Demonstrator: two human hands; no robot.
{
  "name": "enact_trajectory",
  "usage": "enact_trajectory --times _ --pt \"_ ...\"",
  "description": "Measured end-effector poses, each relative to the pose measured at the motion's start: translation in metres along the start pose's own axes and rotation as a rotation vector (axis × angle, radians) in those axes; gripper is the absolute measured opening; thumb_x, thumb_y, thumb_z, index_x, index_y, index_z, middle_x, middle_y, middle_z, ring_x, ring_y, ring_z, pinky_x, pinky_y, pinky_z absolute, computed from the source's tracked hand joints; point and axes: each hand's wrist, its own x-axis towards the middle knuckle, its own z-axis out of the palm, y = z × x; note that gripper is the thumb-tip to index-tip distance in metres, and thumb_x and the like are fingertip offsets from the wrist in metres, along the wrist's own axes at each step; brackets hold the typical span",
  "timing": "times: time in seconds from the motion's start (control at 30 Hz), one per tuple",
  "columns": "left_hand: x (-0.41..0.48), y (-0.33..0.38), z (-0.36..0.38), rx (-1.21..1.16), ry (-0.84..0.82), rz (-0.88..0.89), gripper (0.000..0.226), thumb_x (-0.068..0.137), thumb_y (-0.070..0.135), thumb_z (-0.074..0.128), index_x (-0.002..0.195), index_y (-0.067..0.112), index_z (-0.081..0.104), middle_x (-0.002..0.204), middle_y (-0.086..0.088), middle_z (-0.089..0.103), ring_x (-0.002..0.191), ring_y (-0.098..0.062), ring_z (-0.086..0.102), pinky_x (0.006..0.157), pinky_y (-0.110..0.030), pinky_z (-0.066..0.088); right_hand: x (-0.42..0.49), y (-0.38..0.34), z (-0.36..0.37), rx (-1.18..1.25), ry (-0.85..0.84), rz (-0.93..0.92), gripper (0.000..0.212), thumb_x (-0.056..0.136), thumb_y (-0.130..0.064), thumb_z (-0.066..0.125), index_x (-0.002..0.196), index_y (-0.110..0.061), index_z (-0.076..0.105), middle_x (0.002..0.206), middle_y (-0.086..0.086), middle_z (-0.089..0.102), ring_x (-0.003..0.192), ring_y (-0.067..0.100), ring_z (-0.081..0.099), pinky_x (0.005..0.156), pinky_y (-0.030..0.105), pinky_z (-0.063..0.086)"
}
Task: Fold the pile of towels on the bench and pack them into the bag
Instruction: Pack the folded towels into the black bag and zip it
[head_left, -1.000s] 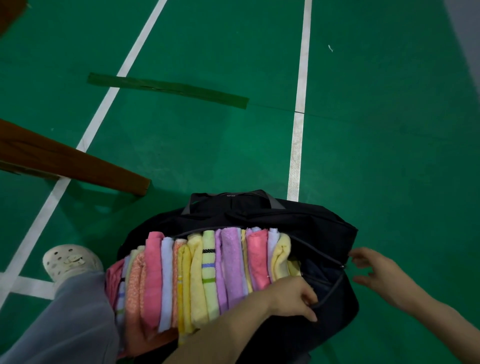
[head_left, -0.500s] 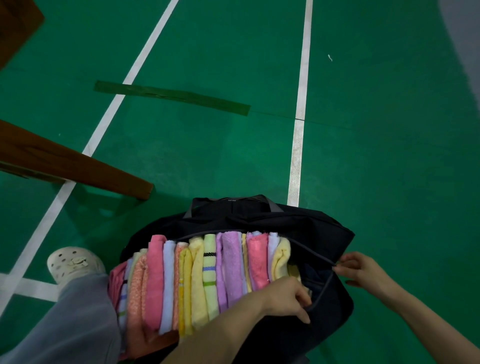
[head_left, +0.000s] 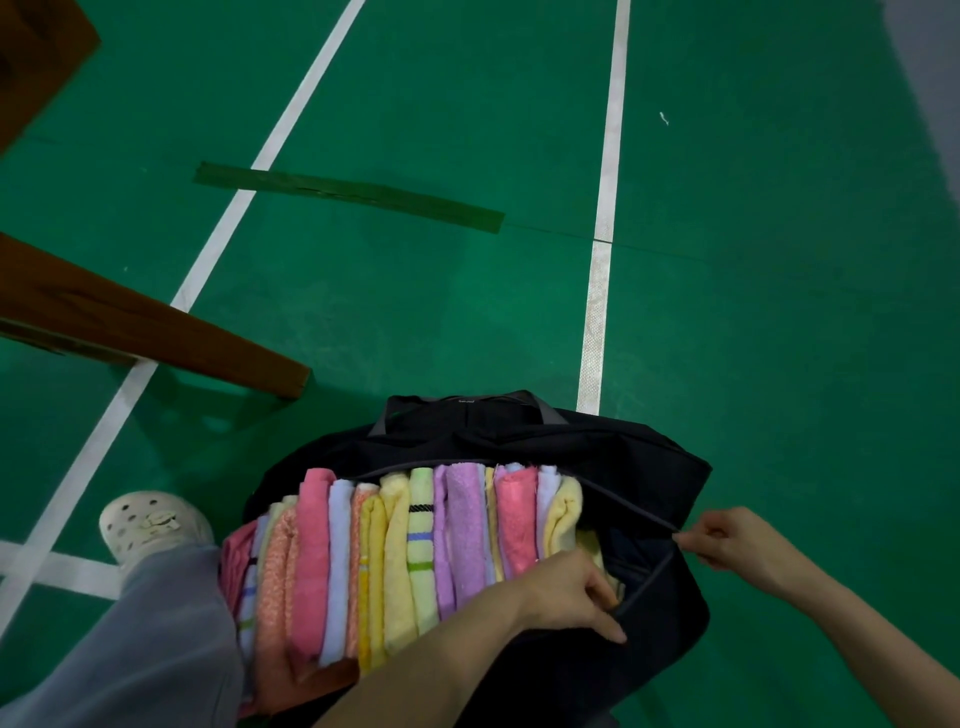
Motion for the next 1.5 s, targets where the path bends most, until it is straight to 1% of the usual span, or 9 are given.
enact_trajectory --times 0.2,0.37,0.53,0.67,0.83,1.03,1.23,1.4,1.5 --pt "0.019 0.034 0.008 0.271 0.413 0.083 0.042 0.073 0.047 0.073 0.099 0.017 0.059 0.077 0.006 0.061 0.077 -0.015 0.058 0.061 -0.028 0.039 0.004 -0.011 0.004 -0.051 0.025 0.083 0.044 0.079 -0.007 0.064 0.038 -0.014 0.048 0.039 -0.004 0.047 0.044 0.012 0.042 0.051 0.026 0.032" --pt "0.043 0.061 0.013 0.497 0.460 0.082 0.041 0.081 0.039 0.068 0.102 0.008 0.051 0.101 -0.016 0.063 0.093 -0.035 0.059 0.065 -0.035 0.034 0.007 -0.010 0.005 0.112 -0.005 0.061 0.040 0.079 0.004 0.059 0.044 -0.013 0.055 0.039 -0.002 0.050 0.036 0.007 0.044 0.046 0.020 0.036" --pt "0.053 0.067 0.016 0.622 0.411 0.122 0.035 0.091 0.037 0.056 0.105 0.004 0.055 0.103 -0.020 0.062 0.095 -0.039 0.058 0.066 -0.038 0.034 -0.001 0.002 -0.004 -0.119 -0.053 -0.105 0.034 0.087 -0.004 0.053 0.055 -0.015 0.055 0.058 0.004 0.056 0.061 0.019 0.051 0.067 0.037 0.047" --pt "0.053 0.054 0.012 0.368 0.399 0.112 0.023 0.096 0.025 0.047 0.100 0.007 0.059 0.096 -0.018 0.064 0.091 -0.035 0.059 0.069 -0.037 0.040 -0.007 0.004 -0.010 -0.200 -0.026 -0.320 0.021 0.088 -0.017 0.063 0.081 -0.037 0.059 0.091 -0.019 0.066 0.090 0.003 0.059 0.080 0.012 0.040" --pt "0.061 0.048 0.015 0.061 0.399 0.041 0.021 0.090 0.020 0.057 0.083 0.004 0.069 0.077 -0.008 0.065 0.075 -0.023 0.061 0.072 -0.033 0.049 0.004 0.017 0.008 -0.206 -0.002 -0.306 0.089 0.063 -0.026 0.084 0.135 -0.036 0.032 0.120 -0.022 0.048 0.112 -0.001 0.048 0.098 0.018 0.038" --pt "0.078 0.042 0.032 -0.051 0.530 -0.143 0.025 0.080 0.011 0.065 0.064 0.020 0.047 0.062 0.009 0.046 0.072 -0.016 0.058 0.066 -0.024 0.044 0.015 0.026 0.022 -0.041 0.061 -0.357 0.066 0.061 0.000 0.081 0.121 -0.017 0.057 0.108 -0.009 0.060 0.101 0.001 0.057 0.090 0.006 0.038" --pt "0.077 0.035 0.032 -0.021 0.458 -0.076 0.016 0.079 0.009 0.065 0.087 0.016 0.053 0.080 -0.002 0.060 0.089 -0.027 0.063 0.078 -0.034 0.050 0.017 0.047 0.030 0.133 0.243 -0.070 0.042 0.071 0.009 0.069 0.102 -0.014 0.051 0.106 0.006 0.059 0.102 0.021 0.056 0.088 0.032 0.041" --pt "0.068 0.039 0.031 0.137 0.426 0.036 0.032 0.082 -0.001 0.055 0.111 0.014 0.058 0.088 -0.009 0.066 0.089 -0.023 0.062 0.070 -0.026 0.043 0.025 0.051 0.029 0.151 0.167 0.113 0.017 0.076 0.002 0.070 0.078 -0.009 0.057 0.085 0.014 0.065 0.072 0.023 0.060 0.067 0.031 0.047" --pt "0.063 0.044 0.029 0.255 0.428 0.047 0.036 0.082 0.008 0.058 0.118 0.013 0.054 0.102 -0.011 0.065 0.097 -0.027 0.059 0.073 -0.031 0.044 0.015 0.049 0.023 0.054 0.138 0.040 0.024 0.078 -0.006 0.072 0.061 -0.016 0.059 0.059 0.000 0.061 0.055 0.009 0.051 0.051 0.014 0.038"
